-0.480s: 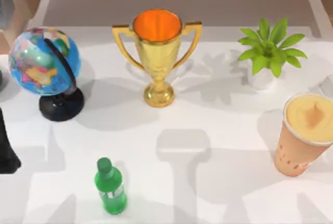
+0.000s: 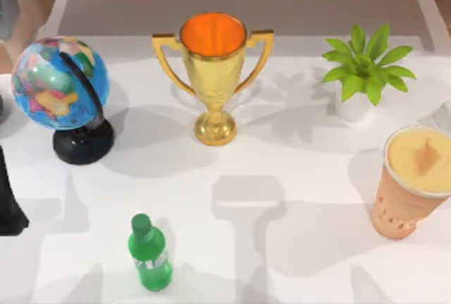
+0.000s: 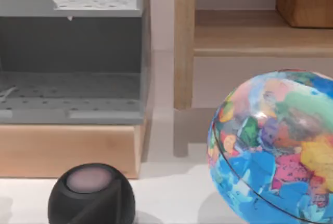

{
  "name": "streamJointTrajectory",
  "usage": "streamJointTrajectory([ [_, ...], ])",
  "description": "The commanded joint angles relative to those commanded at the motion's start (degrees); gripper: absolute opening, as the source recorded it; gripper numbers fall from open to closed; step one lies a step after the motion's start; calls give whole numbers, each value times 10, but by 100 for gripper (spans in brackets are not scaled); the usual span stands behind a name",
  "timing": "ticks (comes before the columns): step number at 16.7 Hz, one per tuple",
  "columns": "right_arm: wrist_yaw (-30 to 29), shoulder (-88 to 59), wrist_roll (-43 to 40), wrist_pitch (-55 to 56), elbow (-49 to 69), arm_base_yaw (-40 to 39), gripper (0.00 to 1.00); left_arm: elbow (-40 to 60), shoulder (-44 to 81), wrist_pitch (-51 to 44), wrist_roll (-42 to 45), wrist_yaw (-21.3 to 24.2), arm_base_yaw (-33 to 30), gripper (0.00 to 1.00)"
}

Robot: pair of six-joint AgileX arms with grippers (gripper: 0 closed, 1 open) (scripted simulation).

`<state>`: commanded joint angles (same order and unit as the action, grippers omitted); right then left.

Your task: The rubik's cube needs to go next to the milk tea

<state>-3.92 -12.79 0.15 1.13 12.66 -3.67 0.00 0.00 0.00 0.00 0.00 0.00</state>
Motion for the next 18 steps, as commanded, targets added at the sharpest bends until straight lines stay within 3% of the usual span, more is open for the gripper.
streamJointTrajectory([
  [12, -155, -641, 6, 45, 579, -145, 100, 0, 0, 0, 0, 0, 0, 100],
  [18, -205, -834, 8, 59, 757, -192, 100, 0, 0, 0, 0, 0, 0, 100],
])
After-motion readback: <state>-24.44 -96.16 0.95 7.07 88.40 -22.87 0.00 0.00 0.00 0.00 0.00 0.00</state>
